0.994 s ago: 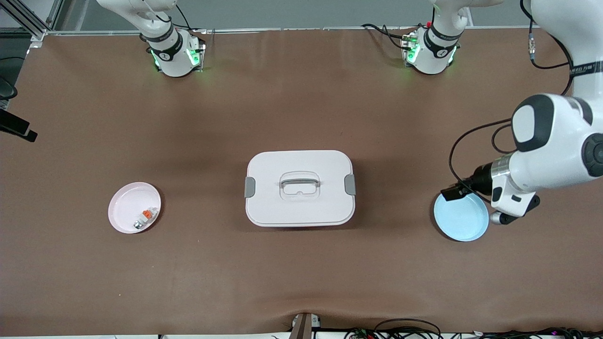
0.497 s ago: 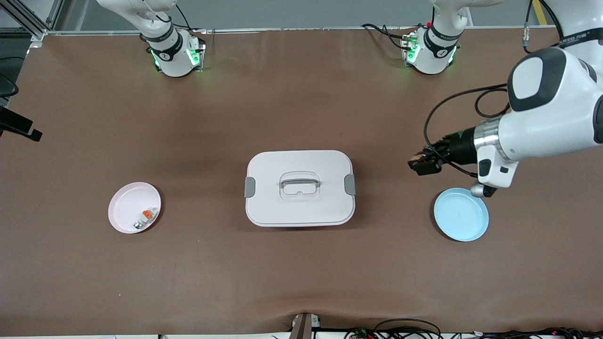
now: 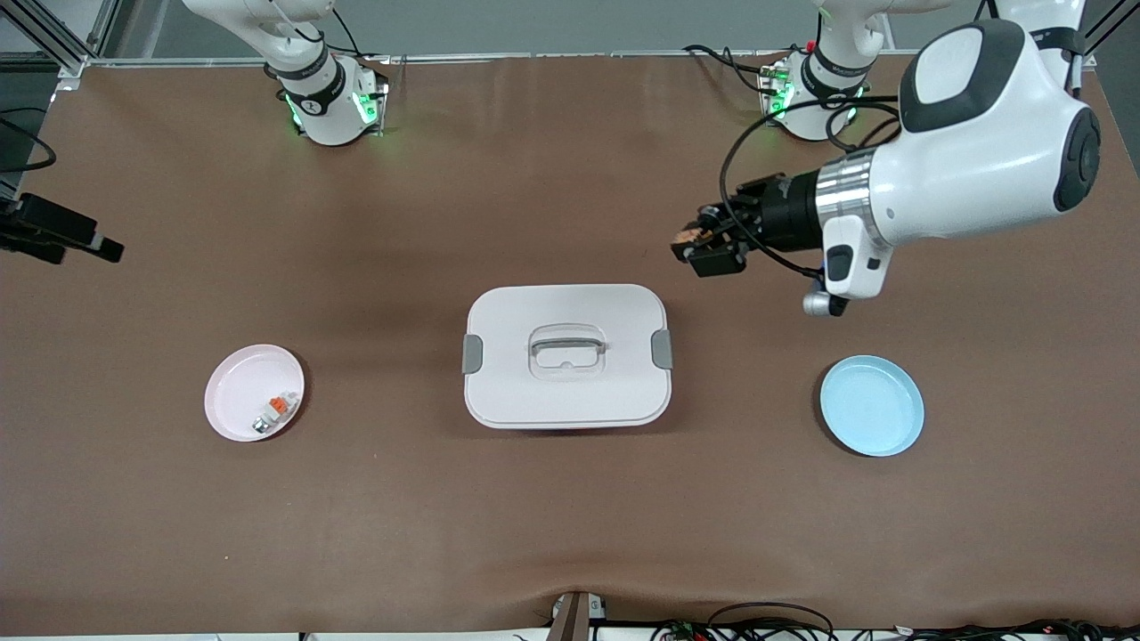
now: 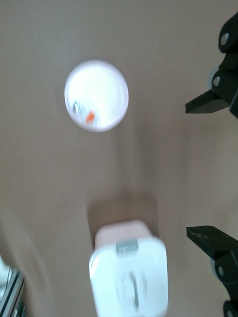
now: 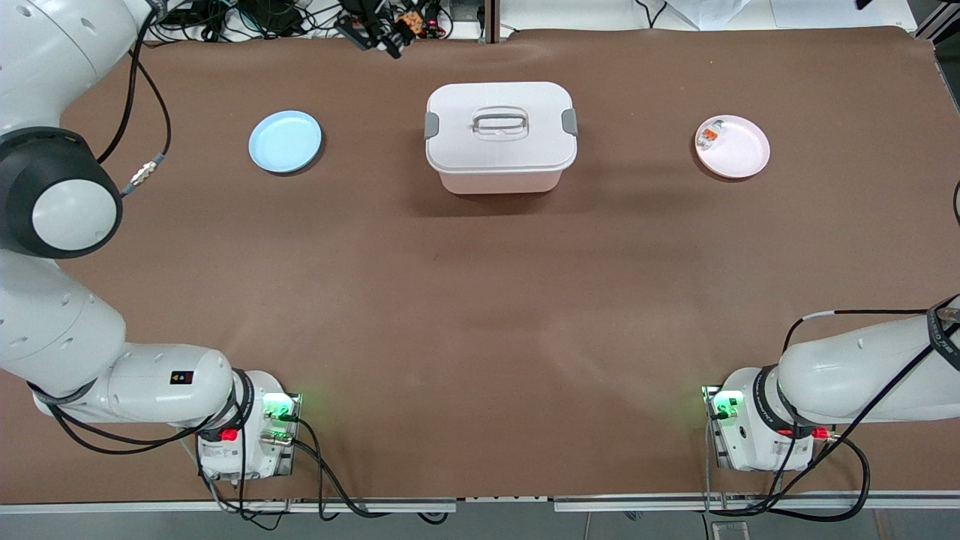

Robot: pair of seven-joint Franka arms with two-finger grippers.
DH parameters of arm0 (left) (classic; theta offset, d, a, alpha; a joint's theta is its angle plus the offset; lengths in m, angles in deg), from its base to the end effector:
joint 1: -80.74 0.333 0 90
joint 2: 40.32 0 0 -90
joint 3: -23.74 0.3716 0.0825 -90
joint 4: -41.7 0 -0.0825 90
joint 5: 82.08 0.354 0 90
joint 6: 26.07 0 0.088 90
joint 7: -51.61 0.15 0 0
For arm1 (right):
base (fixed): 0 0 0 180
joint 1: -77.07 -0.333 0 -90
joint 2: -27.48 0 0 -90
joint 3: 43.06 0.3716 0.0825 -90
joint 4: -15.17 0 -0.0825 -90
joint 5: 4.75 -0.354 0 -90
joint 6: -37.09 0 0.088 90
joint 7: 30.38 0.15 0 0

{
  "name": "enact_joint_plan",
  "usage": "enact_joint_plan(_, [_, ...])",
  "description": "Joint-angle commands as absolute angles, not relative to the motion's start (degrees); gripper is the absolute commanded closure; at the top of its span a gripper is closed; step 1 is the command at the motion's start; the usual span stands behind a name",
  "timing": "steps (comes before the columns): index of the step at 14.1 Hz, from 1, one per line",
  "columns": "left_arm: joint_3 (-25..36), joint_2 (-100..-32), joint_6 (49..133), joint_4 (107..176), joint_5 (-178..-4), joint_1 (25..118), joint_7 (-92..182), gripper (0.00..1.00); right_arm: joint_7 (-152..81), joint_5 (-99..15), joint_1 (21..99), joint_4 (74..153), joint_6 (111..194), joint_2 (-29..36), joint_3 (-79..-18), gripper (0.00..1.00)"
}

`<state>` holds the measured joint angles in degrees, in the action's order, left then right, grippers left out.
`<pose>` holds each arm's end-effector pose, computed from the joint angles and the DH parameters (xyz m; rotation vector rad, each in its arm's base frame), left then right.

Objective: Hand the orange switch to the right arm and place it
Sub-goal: 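Lift the switch with the left gripper and carry it toward the box, then bring the switch above the box while the right gripper reaches it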

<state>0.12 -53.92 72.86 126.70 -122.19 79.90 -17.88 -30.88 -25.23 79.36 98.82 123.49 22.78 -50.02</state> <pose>0.5408 -0.3064 0.6041 2.2394 1.0866 -0.7342 0.5487 -0.0310 0.6459 -2.7864 0.1895 0.0051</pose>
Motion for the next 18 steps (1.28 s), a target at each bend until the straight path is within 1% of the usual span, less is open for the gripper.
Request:
enact_joint_plan(1, [-1.1, -54.5, 75.6, 124.5, -127.1, 78.9, -23.1, 0.78, -30.0, -31.1, 80.8, 108.9, 131.2, 28.9, -49.7, 0.00])
enact_joint_plan(3, [-1.0, -55.3, 80.2, 123.9, -129.4, 76.1, -28.0, 0.78, -28.5, -34.3, 79.9, 118.1, 138.0, 34.7, -49.4, 0.00])
enact_joint_plan(5, [-1.0, -56.5, 85.6, 123.4, -133.1, 73.8, -32.6, 0.78, -25.5, -36.5, 76.9, 124.6, 143.8, 39.3, -49.3, 0.00])
enact_joint_plan(9, [-1.0, -58.9, 97.5, 123.2, -133.9, 69.2, -42.0, 0.78, -13.8, -36.5, 69.6, 129.0, 151.7, 43.9, -47.5, 0.00])
enact_joint_plan(12, [-1.0, -61.1, 106.3, 123.3, -133.8, 66.2, -48.2, 0.78, -8.7, -36.5, 68.8, 129.1, 154.3, 44.5, -42.6, 0.00])
enact_joint_plan(15, [-0.8, -63.9, 113.7, 123.3, -133.1, 62.8, -48.4, 0.78, -6.2, -36.0, 68.8, 129.1, 158.1, 43.8, -36.8, 0.00])
enact_joint_plan(18, [-0.6, -65.6, 117.8, 123.7, -131.7, 59.5, -48.3, 0.78, -6.3, -33.3, 68.7, 126.5, 159.4, 39.0, -33.0, 0.00])
